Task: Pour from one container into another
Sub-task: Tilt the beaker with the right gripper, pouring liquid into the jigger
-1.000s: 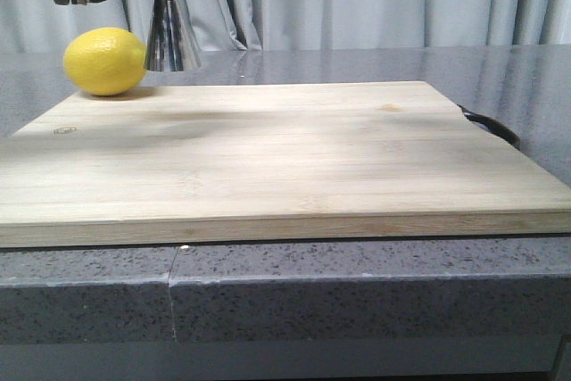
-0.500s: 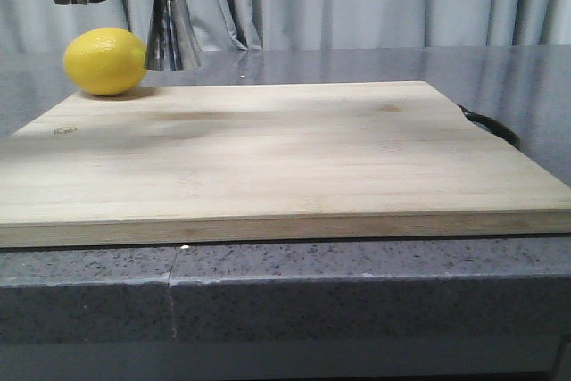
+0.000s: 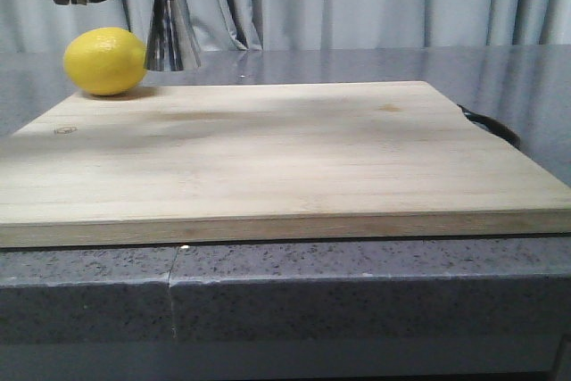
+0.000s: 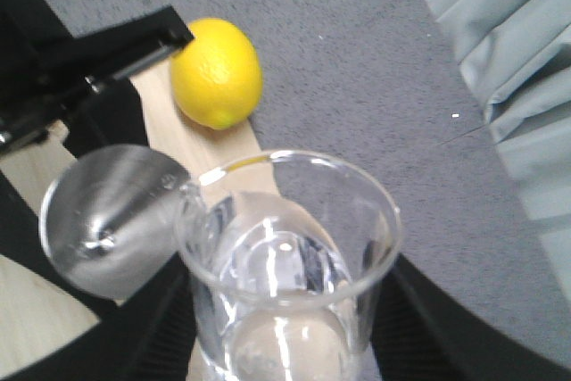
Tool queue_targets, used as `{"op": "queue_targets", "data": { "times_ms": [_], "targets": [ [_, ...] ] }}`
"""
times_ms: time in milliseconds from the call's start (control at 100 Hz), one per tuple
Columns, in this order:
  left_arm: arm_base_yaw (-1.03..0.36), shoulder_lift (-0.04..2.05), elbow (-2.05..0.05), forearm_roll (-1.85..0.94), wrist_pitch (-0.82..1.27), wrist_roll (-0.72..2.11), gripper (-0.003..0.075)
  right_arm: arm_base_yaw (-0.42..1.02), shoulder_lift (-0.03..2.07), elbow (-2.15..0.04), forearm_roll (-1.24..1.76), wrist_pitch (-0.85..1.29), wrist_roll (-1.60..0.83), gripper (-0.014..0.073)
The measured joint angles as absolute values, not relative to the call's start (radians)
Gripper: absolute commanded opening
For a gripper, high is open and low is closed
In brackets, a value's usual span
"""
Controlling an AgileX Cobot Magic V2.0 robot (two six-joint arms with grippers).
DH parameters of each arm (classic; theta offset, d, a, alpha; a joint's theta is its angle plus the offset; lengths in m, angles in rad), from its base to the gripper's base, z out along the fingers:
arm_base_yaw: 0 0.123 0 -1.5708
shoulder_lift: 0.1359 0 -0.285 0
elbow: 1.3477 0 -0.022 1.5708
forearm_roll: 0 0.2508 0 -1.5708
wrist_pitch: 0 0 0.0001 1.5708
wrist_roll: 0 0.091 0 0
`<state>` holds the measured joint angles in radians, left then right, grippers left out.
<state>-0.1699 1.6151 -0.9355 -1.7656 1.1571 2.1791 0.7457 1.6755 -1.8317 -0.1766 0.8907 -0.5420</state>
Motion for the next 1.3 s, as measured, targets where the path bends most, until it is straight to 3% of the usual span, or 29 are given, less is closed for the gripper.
{"op": "queue_targets", "data": {
  "times_ms": [510, 1300],
  "targets": [
    [-0.170, 1.615, -0.936, -1.766, 1.157, 2.179, 0.0206, 0.805, 1.679, -1.834, -0.357, 0.908, -0.657, 0.0324],
    [-0.170, 1.615, -0.936, -1.766, 1.157, 2.179, 0.0206, 0.807, 1.679, -1.834, -0.377, 0.893, -0.830, 0.0324]
  ]
}}
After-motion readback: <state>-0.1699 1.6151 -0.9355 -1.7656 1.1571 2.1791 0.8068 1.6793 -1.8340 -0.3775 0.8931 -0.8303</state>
